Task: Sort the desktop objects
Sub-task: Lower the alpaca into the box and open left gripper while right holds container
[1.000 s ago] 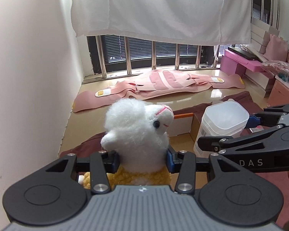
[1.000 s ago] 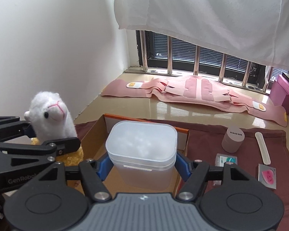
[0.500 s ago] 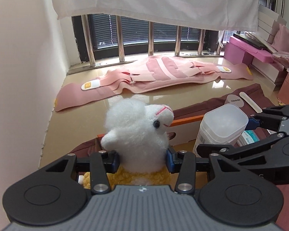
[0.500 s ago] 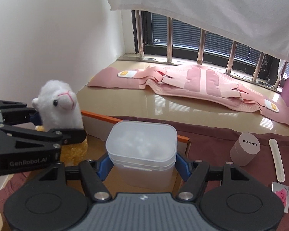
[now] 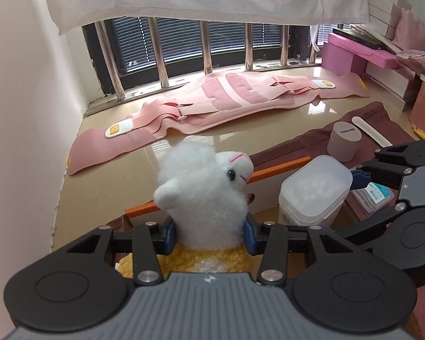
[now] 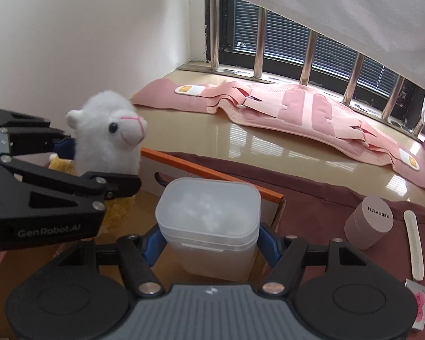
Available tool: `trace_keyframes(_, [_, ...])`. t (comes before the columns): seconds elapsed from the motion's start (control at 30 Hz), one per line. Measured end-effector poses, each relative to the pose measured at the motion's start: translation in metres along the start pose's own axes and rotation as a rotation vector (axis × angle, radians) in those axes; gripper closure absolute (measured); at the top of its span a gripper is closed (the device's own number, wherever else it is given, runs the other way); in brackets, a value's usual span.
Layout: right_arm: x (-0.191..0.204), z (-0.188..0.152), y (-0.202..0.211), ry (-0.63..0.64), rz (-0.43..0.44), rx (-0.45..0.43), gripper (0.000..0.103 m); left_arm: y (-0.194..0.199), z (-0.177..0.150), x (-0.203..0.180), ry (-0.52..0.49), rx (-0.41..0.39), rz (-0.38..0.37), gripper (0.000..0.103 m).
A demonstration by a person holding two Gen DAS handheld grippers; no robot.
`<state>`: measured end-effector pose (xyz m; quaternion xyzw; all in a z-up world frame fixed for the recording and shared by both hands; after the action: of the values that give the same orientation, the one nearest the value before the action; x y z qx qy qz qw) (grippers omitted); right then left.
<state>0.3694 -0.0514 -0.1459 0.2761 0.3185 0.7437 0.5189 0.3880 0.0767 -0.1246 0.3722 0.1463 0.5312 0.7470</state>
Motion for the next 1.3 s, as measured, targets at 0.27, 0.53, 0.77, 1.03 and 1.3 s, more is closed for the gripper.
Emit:
trace_keyframes(0.27, [0.002, 0.001, -0.007, 0.056, -0.002, 0.006, 0.036, -0.015, 0.001, -0.005, -0.024, 0.025, -0.003, 0.058])
trace_keyframes(0.53, [-0.001, 0.003, -0.019, 0.094, 0.010, 0.034, 0.036, -0.029, 0.004, -0.005, -0.044, 0.043, -0.002, 0.058])
trace_keyframes(0.77, [0.002, 0.003, -0.028, 0.163, 0.035, 0.069, 0.036, -0.038, 0.001, -0.004, -0.035, 0.048, -0.011, 0.058])
trace_keyframes(1.03, [0.002, 0.008, -0.033, 0.201, 0.064, 0.077, 0.036, -0.047, -0.002, -0.005, -0.041, 0.072, -0.018, 0.058])
trace_keyframes(1.3, [0.003, 0.007, -0.033, 0.242, 0.074, 0.084, 0.036, -0.054, -0.006, -0.004, -0.041, 0.092, -0.040, 0.058])
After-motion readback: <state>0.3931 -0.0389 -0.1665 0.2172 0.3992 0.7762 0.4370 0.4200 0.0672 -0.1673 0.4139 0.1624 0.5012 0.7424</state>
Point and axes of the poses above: each gripper's, at about its wrist camera, not at the fingertips, and y roughly against the way its jaws point, x to its left, z to its top, the point moved 1 cm from there along -y, roughly the way its jaws point, and after that the axes turned 5 degrees about z, right-handed, at the moved point
